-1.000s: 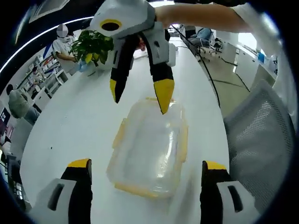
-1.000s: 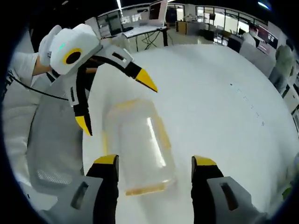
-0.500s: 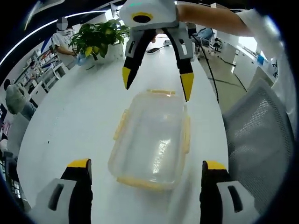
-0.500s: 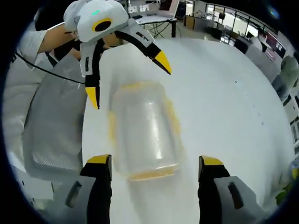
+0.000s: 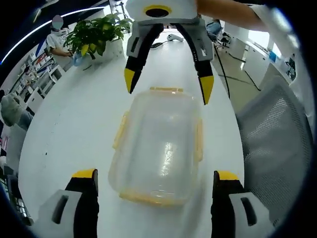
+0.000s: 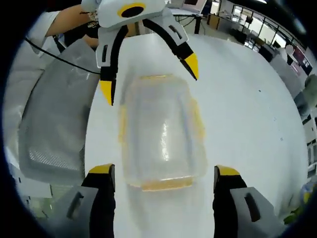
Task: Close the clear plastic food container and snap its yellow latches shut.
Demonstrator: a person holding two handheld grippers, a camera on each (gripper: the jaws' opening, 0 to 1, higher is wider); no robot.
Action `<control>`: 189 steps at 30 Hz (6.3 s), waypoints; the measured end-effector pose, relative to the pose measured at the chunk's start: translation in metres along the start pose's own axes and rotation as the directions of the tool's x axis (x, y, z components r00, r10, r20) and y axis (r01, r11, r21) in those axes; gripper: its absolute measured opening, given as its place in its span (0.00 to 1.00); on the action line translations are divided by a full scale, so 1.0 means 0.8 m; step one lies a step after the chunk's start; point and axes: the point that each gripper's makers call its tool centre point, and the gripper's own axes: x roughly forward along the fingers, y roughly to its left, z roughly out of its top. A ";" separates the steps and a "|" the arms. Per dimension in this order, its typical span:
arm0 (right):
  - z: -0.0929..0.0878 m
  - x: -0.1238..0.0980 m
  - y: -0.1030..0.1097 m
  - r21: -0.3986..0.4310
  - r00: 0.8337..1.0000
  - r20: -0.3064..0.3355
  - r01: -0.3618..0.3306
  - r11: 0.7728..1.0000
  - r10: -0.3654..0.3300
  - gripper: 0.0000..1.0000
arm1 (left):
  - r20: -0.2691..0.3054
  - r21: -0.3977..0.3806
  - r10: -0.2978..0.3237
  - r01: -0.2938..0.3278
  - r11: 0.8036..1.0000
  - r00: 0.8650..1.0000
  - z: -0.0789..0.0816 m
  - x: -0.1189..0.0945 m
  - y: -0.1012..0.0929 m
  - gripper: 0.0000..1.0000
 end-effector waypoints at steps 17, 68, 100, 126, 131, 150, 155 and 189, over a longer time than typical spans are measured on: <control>-0.002 0.014 -0.001 -0.045 0.999 -0.040 0.003 0.999 -0.005 0.72 | -0.060 0.072 -0.005 0.009 0.997 0.998 -0.009 0.010 0.004 0.78; 0.004 0.018 -0.048 -0.080 0.997 -0.076 -0.015 0.997 0.009 0.72 | -0.102 0.080 -0.005 0.014 0.997 0.995 -0.012 0.018 0.046 0.75; 0.031 0.027 -0.135 -0.080 0.999 -0.049 -0.002 0.997 -0.002 0.72 | -0.152 0.094 -0.004 0.018 0.995 0.988 -0.019 0.026 0.135 0.75; 0.040 0.029 -0.156 -0.086 0.999 -0.040 0.000 0.996 -0.003 0.72 | -0.169 0.104 0.001 0.017 0.994 0.986 -0.028 0.031 0.163 0.76; 0.040 0.029 -0.159 -0.086 0.999 -0.040 0.003 0.996 -0.007 0.72 | -0.181 0.126 0.009 0.014 0.992 0.983 -0.030 0.031 0.163 0.77; 0.041 0.025 -0.168 -0.068 0.999 -0.028 0.037 0.997 -0.039 0.80 | -0.139 0.084 0.035 -0.023 0.996 0.990 -0.027 0.025 0.168 0.90; 0.045 0.019 -0.169 -0.057 0.998 -0.012 0.059 0.997 -0.060 0.93 | -0.133 0.053 0.068 -0.061 0.997 0.989 -0.026 0.020 0.173 0.99; 0.070 -0.033 -0.101 0.007 0.970 0.085 0.227 0.974 -0.227 1.00 | 0.063 -0.078 0.177 -0.172 0.982 0.982 -0.025 -0.069 0.106 0.99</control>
